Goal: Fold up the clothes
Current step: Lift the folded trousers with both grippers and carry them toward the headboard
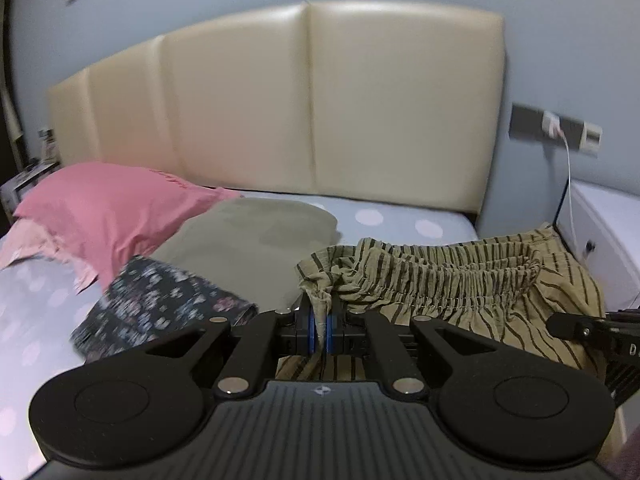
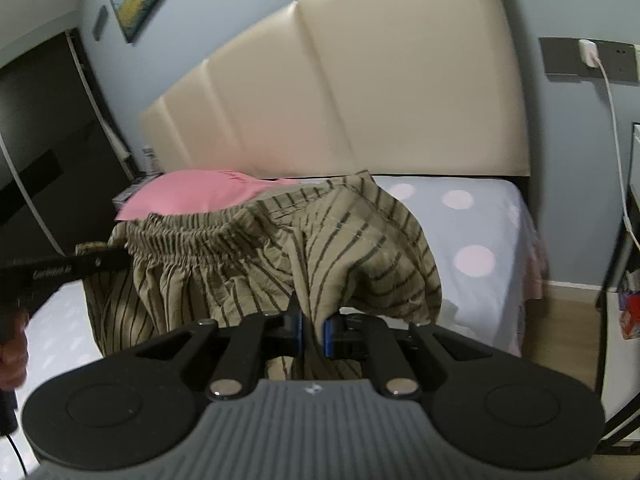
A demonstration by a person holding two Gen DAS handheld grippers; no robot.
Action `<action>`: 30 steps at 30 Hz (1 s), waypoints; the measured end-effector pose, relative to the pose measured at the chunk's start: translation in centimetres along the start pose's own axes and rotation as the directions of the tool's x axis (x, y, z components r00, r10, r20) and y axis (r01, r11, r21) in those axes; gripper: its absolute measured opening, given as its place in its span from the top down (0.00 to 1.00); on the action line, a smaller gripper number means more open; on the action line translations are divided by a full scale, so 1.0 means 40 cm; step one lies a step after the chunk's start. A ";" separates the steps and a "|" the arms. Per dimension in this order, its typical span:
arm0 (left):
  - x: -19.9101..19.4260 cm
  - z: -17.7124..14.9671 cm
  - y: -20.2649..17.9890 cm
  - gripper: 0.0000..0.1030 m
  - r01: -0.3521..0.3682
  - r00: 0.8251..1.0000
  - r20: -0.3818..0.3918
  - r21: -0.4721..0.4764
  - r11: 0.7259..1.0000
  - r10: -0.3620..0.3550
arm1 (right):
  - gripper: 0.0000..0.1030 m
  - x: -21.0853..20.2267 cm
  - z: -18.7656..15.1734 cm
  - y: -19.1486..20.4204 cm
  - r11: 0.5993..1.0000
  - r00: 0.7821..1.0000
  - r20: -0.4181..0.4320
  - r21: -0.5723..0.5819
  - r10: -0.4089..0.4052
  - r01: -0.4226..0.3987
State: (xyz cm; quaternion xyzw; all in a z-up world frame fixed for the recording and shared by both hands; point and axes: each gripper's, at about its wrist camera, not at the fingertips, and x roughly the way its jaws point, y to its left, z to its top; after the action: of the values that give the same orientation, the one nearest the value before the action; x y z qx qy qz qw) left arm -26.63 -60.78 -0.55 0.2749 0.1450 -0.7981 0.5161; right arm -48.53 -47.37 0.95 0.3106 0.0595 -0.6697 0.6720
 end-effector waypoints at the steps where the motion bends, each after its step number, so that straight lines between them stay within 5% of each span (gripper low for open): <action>1: 0.033 0.005 0.000 0.97 0.009 1.000 -0.014 0.011 1.000 -0.009 | 0.90 0.017 -0.004 -0.010 1.000 1.000 -0.008 0.007 -0.015 0.016; 16: 0.382 -0.024 0.011 0.97 0.064 0.992 -0.106 0.003 0.998 -0.063 | 0.88 0.314 -0.038 -0.114 0.972 0.964 -0.128 -0.058 -0.232 0.226; 23: 0.440 -0.053 0.019 0.95 0.019 0.983 -0.180 -0.010 1.000 -0.021 | 0.81 0.379 -0.042 -0.137 0.964 0.941 -0.208 -0.050 -0.267 0.262; 30: 0.394 -0.029 0.023 0.80 -0.055 0.983 -0.177 -0.009 0.998 0.052 | 0.74 0.357 -0.020 -0.124 0.961 0.933 -0.233 -0.032 -0.273 0.274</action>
State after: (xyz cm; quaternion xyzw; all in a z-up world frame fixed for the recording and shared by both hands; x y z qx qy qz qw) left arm -30.43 -72.32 -10.73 0.3447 0.1882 -0.7555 0.5243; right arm -51.52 -58.83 -8.44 0.3769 0.1808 -0.7151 0.5603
